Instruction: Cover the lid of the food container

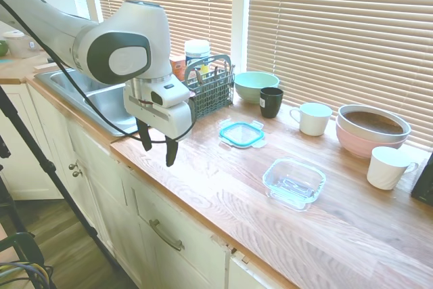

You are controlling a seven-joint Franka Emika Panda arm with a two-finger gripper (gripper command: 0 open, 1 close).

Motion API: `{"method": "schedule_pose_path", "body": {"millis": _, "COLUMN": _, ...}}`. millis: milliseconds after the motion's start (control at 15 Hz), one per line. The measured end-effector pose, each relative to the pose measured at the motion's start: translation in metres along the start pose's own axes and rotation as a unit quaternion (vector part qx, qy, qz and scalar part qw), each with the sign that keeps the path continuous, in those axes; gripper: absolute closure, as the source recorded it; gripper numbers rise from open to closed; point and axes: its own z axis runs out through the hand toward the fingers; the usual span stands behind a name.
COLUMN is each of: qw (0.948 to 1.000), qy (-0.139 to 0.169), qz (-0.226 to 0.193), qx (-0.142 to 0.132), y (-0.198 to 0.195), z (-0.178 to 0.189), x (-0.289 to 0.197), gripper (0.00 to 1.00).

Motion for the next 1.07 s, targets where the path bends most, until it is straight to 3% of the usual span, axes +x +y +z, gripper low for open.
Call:
{"method": "schedule_pose_path", "body": {"millis": 533, "qw": 0.9998, "qy": 0.010, "qz": 0.017, "qx": 0.002, "y": -0.013, "z": -0.010, "x": 0.001, "gripper": 0.00}}
{"method": "schedule_pose_path", "body": {"millis": 1067, "qw": 0.9985, "qy": 0.047, "qz": 0.029, "qx": -0.010, "y": -0.078, "z": -0.045, "x": 0.051, "gripper": 0.00}}
